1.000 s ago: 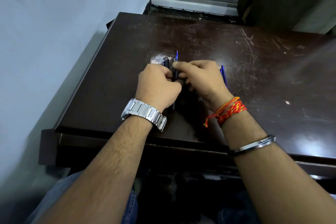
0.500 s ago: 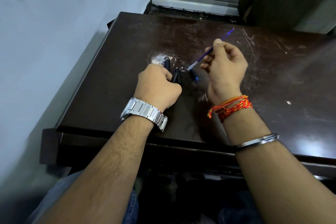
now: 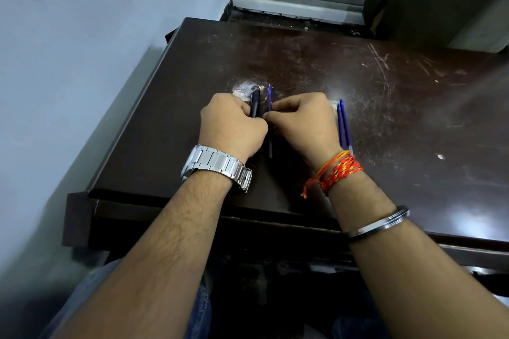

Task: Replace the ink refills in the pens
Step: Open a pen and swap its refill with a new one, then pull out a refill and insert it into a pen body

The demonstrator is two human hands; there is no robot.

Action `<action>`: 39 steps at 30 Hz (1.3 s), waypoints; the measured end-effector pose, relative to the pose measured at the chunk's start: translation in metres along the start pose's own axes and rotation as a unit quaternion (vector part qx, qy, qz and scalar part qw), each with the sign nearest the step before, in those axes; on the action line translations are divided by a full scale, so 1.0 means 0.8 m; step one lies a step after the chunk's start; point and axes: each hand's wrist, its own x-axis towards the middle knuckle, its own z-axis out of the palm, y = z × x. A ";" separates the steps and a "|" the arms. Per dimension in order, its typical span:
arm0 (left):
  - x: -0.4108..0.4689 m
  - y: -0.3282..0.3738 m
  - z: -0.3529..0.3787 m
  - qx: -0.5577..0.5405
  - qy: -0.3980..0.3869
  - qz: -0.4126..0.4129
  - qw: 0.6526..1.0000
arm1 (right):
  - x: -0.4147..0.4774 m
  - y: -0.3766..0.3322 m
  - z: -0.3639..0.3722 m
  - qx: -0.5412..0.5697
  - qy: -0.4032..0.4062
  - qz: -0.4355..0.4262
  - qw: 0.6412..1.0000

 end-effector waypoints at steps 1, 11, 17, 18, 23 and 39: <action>0.000 0.000 0.000 0.000 0.001 -0.003 1.000 | -0.001 -0.001 0.000 -0.010 0.007 -0.008 1.000; 0.003 -0.002 0.000 0.011 -0.005 -0.001 1.000 | 0.001 0.002 -0.002 0.024 0.009 0.005 1.000; 0.003 -0.002 0.002 0.017 0.002 -0.001 1.000 | 0.007 0.003 -0.013 0.081 0.049 0.037 0.995; 0.003 -0.003 0.002 0.016 0.001 0.000 1.000 | 0.009 0.003 -0.018 0.090 0.066 0.040 0.993; 0.003 -0.003 0.004 0.017 0.001 0.019 1.000 | 0.015 0.009 -0.044 0.094 0.113 0.051 0.988; -0.003 0.003 0.019 -0.024 -0.037 0.059 0.997 | 0.019 0.027 -0.096 -0.064 0.115 0.121 0.984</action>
